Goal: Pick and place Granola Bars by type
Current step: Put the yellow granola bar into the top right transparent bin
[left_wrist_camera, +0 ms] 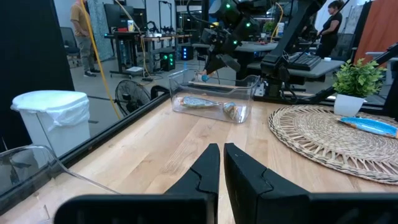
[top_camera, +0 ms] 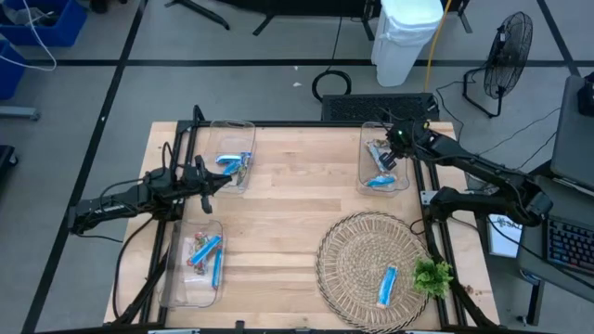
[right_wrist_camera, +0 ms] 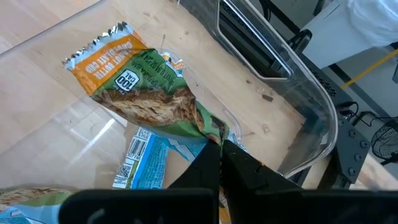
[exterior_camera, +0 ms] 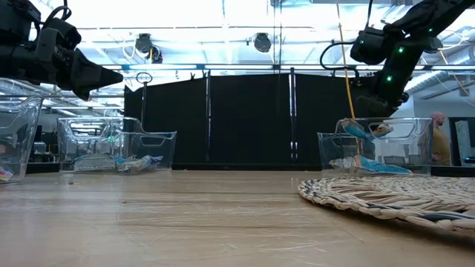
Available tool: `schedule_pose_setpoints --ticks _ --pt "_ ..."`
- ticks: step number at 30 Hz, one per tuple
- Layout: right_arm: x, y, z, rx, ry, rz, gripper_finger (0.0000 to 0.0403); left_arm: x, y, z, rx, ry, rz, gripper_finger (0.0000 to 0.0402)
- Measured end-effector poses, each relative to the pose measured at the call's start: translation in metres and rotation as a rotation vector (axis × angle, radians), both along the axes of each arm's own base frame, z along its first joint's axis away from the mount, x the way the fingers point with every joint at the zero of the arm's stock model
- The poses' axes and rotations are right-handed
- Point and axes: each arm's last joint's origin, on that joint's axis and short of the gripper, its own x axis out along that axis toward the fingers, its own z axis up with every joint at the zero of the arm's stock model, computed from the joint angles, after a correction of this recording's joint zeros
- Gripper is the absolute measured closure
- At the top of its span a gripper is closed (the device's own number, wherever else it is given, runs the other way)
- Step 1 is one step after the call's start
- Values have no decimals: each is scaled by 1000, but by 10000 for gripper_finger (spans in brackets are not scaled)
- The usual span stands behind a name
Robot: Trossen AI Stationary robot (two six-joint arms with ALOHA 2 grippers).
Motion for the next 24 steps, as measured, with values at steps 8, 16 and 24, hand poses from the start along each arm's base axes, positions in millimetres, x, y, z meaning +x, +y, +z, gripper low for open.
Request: schedule_pose_setpoints --ticks 8,16,24 --pt "0 0 0 0 0 1 399 0 0 0 0 0 0 371" --pt "0 0 0 1 -2 2 400 0 0 0 0 0 0 371" --pt "0 0 0 2 -2 2 397 0 0 0 0 0 0 371"
